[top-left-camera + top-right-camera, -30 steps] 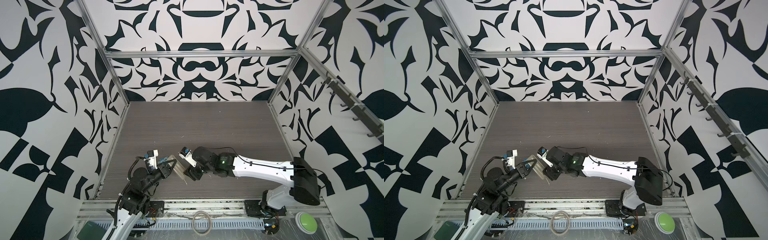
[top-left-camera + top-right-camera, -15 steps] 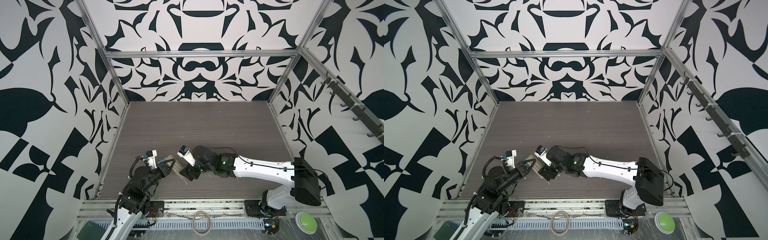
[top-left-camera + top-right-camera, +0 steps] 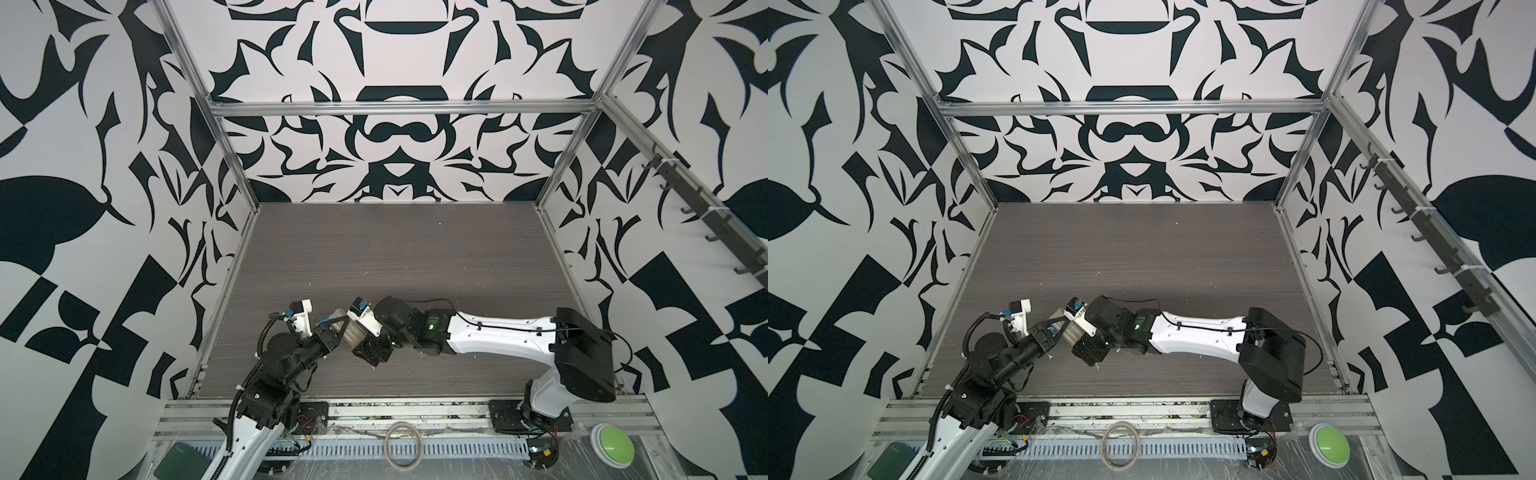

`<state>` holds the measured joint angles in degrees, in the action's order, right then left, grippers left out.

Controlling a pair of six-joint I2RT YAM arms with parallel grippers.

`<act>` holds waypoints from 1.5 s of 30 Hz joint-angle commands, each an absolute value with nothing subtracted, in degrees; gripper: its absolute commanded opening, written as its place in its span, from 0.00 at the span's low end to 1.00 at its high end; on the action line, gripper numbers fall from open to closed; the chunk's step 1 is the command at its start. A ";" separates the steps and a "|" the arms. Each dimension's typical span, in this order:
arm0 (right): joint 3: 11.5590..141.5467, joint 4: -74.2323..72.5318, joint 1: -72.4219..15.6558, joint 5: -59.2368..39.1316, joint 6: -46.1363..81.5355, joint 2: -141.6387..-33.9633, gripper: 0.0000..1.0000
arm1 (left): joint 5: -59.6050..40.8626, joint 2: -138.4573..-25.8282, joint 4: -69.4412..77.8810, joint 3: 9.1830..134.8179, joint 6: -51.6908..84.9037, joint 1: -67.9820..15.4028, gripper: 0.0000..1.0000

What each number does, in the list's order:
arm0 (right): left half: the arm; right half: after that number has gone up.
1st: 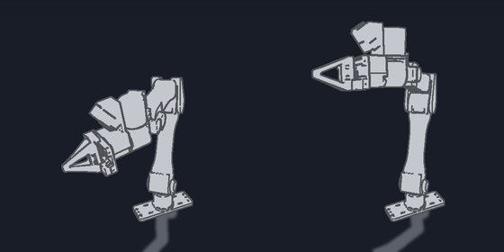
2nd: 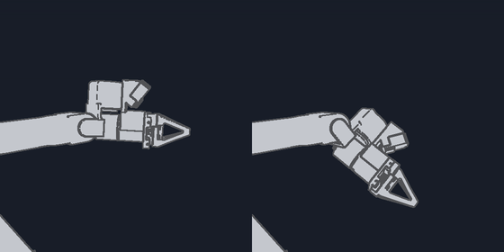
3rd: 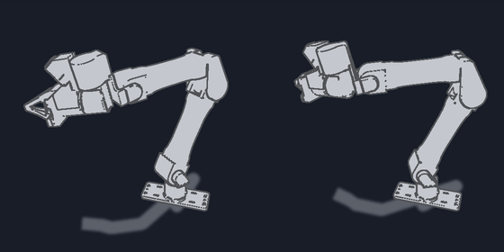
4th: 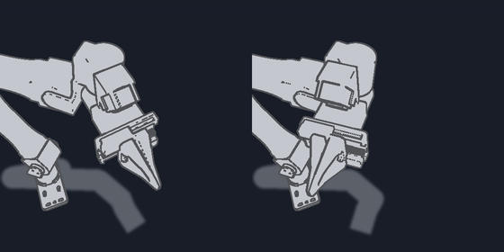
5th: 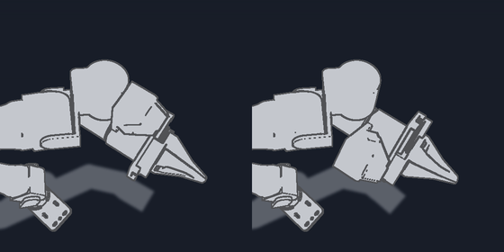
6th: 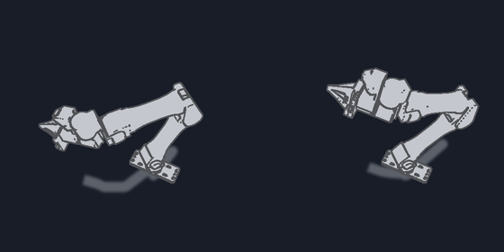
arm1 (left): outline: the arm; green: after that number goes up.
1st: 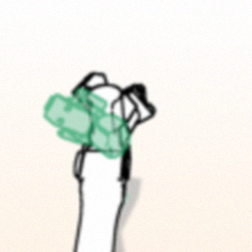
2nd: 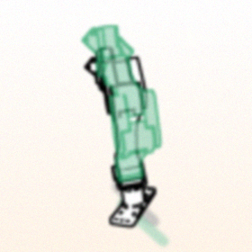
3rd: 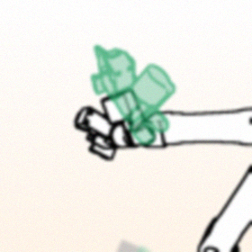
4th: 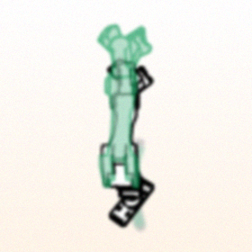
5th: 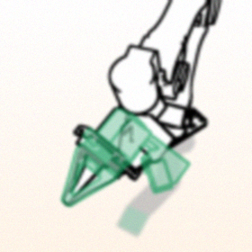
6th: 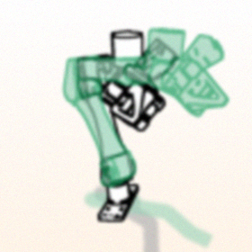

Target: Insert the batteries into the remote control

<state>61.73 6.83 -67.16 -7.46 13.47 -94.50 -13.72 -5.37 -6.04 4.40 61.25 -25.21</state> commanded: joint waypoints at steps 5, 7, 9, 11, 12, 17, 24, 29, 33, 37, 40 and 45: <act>63.15 3.82 -67.32 -8.25 14.06 -95.08 0.68 | -13.01 -4.70 -4.94 6.24 62.16 -25.40 0.00; 63.19 3.72 -67.24 -8.31 14.05 -95.18 0.65 | -12.94 -4.80 -4.92 6.24 62.14 -25.43 0.00; 63.11 3.52 -67.25 -8.33 14.06 -95.35 0.61 | -12.92 -4.92 -4.87 6.24 62.19 -25.41 0.00; 63.11 3.45 -67.24 -8.29 14.02 -95.45 0.57 | -12.92 -4.95 -4.85 6.24 62.23 -25.41 0.00; 63.06 3.50 -67.24 -8.33 14.03 -95.54 0.55 | -12.92 -4.92 -4.75 6.19 62.23 -25.41 0.00; 62.76 3.20 -67.25 -8.50 13.97 -95.36 0.43 | -12.84 -4.57 -4.59 5.93 62.58 -25.41 0.00; 62.40 2.49 -67.32 -7.93 13.73 -95.01 0.26 | -13.17 -4.98 -4.60 5.80 62.24 -25.45 0.00; 62.25 2.15 -67.26 -8.25 13.28 -94.86 0.13 | -12.70 -6.47 -9.85 7.75 57.41 -25.42 0.01; 60.40 0.07 -66.74 -8.33 13.50 -92.99 0.05 | -13.20 -7.44 -10.06 8.17 54.86 -25.41 0.07; 58.96 -1.20 -66.08 -9.94 13.59 -91.76 0.01 | -15.13 -8.29 -7.55 8.15 53.92 -25.47 0.21; 58.61 -0.92 -65.49 -9.94 13.62 -91.43 0.00 | -15.97 -8.93 -6.90 8.41 53.40 -25.41 0.36; 56.83 -2.37 -63.42 -11.09 15.70 -90.28 0.00 | -16.85 -9.83 -7.38 9.50 52.56 -25.41 0.59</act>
<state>57.54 0.99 -64.73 -9.82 14.57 -93.21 -15.51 -9.58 -7.97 7.38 54.28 -25.21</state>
